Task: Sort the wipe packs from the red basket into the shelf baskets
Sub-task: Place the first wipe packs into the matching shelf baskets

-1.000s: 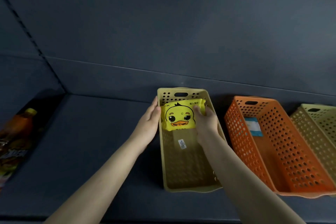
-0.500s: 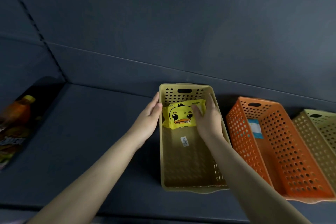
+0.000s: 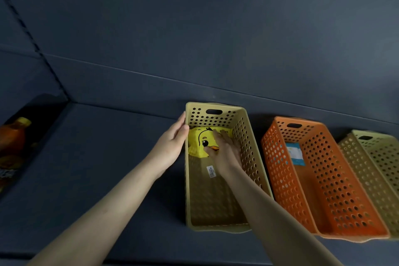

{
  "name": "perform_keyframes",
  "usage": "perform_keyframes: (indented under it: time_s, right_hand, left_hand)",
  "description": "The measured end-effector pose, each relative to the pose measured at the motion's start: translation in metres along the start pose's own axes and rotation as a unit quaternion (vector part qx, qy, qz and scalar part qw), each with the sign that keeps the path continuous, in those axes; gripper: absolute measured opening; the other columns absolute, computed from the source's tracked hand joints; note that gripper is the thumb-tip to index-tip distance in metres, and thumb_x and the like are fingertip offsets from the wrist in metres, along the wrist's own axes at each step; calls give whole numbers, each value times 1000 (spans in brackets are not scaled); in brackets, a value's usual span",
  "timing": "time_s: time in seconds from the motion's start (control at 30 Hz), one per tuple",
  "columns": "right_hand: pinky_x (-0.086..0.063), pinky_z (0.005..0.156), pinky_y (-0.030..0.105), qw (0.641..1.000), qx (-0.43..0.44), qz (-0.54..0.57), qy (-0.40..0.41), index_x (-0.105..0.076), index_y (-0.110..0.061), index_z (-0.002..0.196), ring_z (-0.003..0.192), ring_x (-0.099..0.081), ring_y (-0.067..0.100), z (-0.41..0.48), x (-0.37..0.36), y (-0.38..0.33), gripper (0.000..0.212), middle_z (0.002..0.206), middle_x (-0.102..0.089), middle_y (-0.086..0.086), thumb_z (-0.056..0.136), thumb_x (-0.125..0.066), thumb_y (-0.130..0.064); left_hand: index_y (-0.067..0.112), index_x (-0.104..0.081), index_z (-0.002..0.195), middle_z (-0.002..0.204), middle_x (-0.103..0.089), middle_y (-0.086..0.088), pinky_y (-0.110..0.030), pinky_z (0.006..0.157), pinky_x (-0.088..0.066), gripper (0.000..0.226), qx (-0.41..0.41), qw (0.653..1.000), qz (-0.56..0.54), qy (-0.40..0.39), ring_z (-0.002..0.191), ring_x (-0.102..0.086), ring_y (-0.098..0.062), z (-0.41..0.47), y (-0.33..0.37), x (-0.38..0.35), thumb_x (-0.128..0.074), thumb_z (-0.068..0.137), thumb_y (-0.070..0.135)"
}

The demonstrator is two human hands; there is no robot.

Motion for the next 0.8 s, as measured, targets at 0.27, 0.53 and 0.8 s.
perform_keyframes:
  time_s: [0.27,0.53,0.8]
  right_hand:
    - [-8,121,45,1000,-4,-19,-5,-14,-38,152,148,0,26,7,-3,-2,69,161,-8,-8,94,-50,-46]
    - [-30,112,35,997,82,-10,6,-26,-26,150,142,-30,24,-25,59,-21,70,157,-26,1,91,-55,-46]
    - [-36,91,17,975,158,-17,155,-62,-19,125,116,-57,15,-133,179,7,38,126,-63,-1,90,-64,-34]
  left_hand:
    - [43,-18,150,155,-27,16,-21,102,-21,53,4,1000,25,-3,140,-28,-6,2,3,0,-30,99,50]
    - [28,-27,151,152,-36,5,-27,108,-27,57,-43,992,119,4,138,-35,-12,5,22,21,-44,98,43]
    - [22,-54,134,138,-52,3,-21,89,-38,38,-223,916,333,22,119,-53,-13,-33,103,-7,-48,98,33]
Point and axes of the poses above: each hand's wrist, its own z-axis towards the middle knuckle, its own x-axis out of the back of the hand, y = z × x, the point moved 5 cm from there along z, towards the middle knuckle
